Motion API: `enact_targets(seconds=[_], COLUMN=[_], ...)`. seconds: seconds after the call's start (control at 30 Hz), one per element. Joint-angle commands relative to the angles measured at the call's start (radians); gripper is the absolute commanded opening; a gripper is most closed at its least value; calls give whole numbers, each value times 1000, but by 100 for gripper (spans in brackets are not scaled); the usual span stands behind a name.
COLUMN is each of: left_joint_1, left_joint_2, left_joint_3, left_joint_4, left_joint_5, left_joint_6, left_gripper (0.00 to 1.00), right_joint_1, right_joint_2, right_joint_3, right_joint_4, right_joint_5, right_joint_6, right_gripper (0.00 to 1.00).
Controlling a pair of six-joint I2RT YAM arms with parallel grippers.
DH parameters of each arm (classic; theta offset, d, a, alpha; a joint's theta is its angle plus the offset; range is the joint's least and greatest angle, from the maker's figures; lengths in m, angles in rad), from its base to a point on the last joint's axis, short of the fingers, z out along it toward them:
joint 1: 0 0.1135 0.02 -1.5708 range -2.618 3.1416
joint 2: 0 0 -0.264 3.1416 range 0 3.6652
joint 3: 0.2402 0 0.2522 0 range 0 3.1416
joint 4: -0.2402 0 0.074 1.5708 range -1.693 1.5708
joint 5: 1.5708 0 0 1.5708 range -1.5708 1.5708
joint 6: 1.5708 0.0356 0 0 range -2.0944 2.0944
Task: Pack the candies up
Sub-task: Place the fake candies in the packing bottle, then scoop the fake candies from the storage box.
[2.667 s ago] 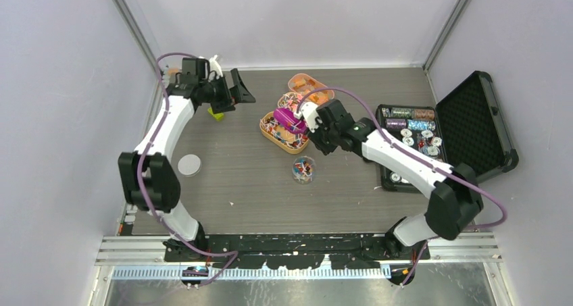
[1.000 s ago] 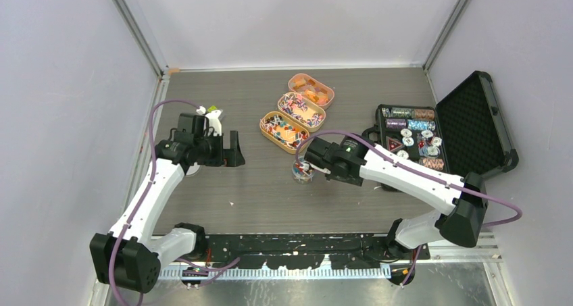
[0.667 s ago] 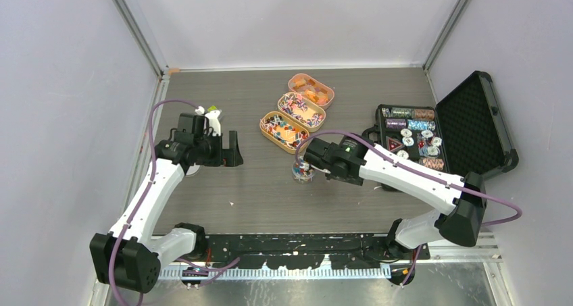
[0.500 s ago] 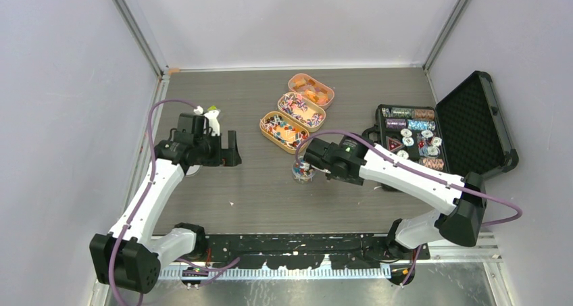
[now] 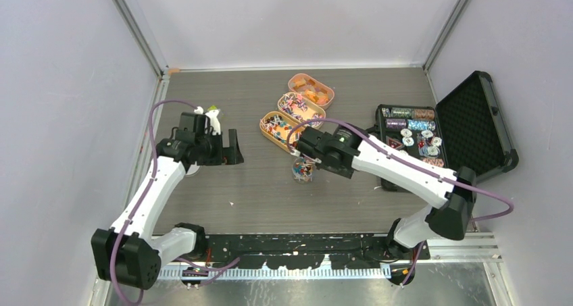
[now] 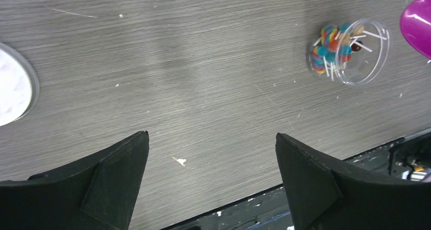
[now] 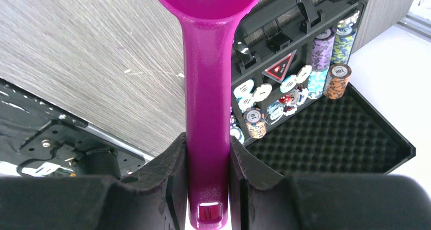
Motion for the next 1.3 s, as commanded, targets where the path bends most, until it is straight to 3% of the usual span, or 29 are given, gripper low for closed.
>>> enact_targets(seconds=[0.0,0.2,0.37,0.6,0.77,0.9,1.27], left_joint_1=[3,14,32,63,63,63,63], left_joint_2=[76,229,474,782,895,993,1075], left_joint_3=[30,128,290,537,640,692,674], left_joint_4=[70,238,316,302,296,276,366], left_joint_5=[93,79,85,181,151,204,350], left_joint_6=[-62,-200,-261,-266,-251,-244,-318], left_gripper=[94,82,66,27,12,5,5], right_joint_1=[-42,-109,-131,-159,-170,-176,-180], right_joint_2=[73,240,385,549,679,734,829], right_joint_3=[111,291,455,643,770,802,849], right_joint_4=[26,24,-21,-52,-118,-137,-102], right_joint_5=[-20,-71,-85,-124,-130,-112,-136], right_joint_6=[28,3,-27,-57,-55,-43,-71], right_gripper=[1,1,0,0,1,0,1])
